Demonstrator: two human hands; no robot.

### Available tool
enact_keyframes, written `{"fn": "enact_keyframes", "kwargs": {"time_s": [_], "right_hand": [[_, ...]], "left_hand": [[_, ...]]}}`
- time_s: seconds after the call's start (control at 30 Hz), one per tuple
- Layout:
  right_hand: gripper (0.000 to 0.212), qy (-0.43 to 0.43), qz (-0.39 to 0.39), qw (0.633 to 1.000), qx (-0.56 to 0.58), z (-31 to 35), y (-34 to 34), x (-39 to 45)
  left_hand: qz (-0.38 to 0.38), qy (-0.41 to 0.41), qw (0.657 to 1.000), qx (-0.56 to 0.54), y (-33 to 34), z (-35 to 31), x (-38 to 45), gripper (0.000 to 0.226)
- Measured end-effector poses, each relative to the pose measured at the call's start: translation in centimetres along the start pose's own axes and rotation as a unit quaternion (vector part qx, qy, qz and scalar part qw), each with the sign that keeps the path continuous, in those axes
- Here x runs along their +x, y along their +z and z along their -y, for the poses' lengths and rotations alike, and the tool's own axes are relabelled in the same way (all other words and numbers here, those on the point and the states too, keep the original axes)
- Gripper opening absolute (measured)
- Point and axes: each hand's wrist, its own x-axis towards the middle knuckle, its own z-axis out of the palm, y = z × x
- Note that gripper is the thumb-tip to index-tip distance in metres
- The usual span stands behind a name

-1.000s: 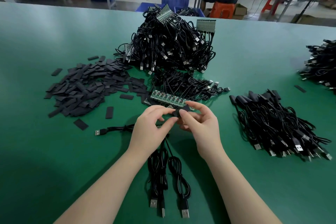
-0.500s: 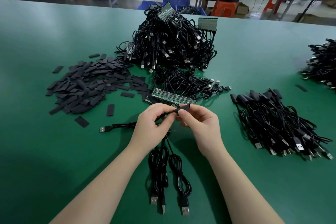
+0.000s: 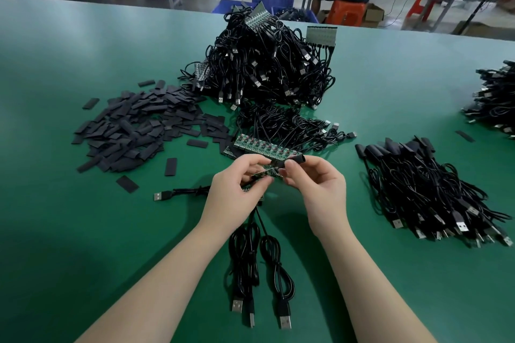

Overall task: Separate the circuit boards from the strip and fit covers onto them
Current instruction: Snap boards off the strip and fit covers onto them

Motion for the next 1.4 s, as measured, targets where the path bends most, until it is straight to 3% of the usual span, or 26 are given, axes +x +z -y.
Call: {"fn": "enact_keyframes", "kwargs": {"time_s": [0.27,0.7,0.87,1.07,1.27,1.4], "right_hand": [[0.016,-0.026,0.010,0.999,-0.022,0.1,-0.1,0.0],[0.023,-0.077,0.032,0.990,-0.109,0.6,-0.3,-0.2],[0.022,-0.051,0.074,0.989,-0.122,0.8,-0.6,0.1],[0.015,-0.008,0.108,0.988,-0.111,0.7,-0.7,0.1],[0.023,0.008,0.064,0.996,-0.062,0.2,-0.3,0.1],[0.021,0.039,0.073,0.996,-0.037,0.1,-0.4,0.1]], "left_hand": [[-0.023,0.026,0.999,0.042,-0.1,-0.4,-0.1,0.025],[0.004,0.034,0.998,0.053,-0.2,-0.5,0.0,0.024],[0.009,0.028,0.999,0.038,-0.3,-0.3,0.0,0.026],[-0.010,-0.040,0.999,-0.002,-0.2,-0.6,-0.2,0.035],[0.009,-0.010,0.999,0.051,-0.5,-0.8,-0.2,0.028],[0.022,0.062,0.989,0.130,-0.4,-1.1,-0.2,0.029]]}}
